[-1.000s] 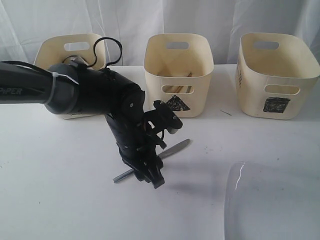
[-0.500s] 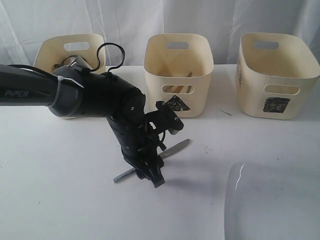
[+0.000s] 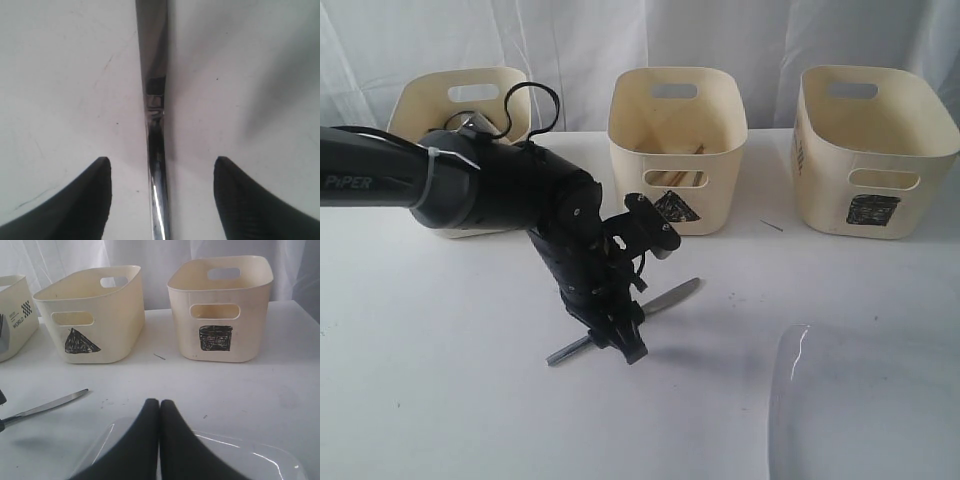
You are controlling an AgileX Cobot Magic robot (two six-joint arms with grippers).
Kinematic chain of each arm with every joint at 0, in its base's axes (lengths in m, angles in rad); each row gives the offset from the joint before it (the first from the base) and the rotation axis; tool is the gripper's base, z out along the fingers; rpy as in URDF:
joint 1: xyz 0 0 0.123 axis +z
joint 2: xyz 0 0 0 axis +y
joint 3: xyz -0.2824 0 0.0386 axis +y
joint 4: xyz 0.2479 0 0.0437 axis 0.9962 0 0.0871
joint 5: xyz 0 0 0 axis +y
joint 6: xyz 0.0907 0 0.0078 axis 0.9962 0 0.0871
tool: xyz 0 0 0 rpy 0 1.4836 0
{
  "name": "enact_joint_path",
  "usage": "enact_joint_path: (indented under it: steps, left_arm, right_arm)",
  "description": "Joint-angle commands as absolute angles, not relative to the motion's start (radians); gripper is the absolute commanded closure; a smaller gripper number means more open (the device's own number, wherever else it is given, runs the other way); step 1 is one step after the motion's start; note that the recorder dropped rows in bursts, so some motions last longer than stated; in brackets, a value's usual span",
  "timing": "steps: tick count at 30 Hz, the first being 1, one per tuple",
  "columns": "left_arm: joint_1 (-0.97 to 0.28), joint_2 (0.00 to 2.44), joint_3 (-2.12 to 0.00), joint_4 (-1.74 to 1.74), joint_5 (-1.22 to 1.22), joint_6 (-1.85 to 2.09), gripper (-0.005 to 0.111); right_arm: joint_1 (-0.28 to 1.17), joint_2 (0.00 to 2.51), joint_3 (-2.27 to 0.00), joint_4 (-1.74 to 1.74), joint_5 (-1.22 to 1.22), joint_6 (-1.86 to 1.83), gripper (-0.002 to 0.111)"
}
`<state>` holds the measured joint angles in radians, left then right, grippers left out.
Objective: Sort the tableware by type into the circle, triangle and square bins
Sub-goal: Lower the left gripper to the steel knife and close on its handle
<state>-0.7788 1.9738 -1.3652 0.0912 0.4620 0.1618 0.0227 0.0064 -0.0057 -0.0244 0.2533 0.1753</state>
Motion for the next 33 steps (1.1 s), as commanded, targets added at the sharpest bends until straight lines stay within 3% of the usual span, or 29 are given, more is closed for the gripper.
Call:
enact_joint_path:
  steps: [1,26,29,33]
  left_arm:
    - [-0.776,1.986,-1.357,0.074,0.470,0.157,0.044]
    - [-0.738,2.050,-1.357,0.000,0.466,0.155,0.047]
    - [-0.738,2.052,-1.357,0.000,0.463,0.155,0.059]
    - [-0.738,2.048,-1.357,0.020,0.465,0.155,0.090]
  right_arm:
    - [0.019,0.000,0.000,-0.026,0.246,0.179,0.108]
    - [0.019,0.000,0.000,-0.026,0.246,0.179,0.108]
    - [0.019,0.000,0.000,-0.026,0.246,0.179,0.108]
    - [0.019,0.000,0.000,-0.026,0.246,0.179,0.108]
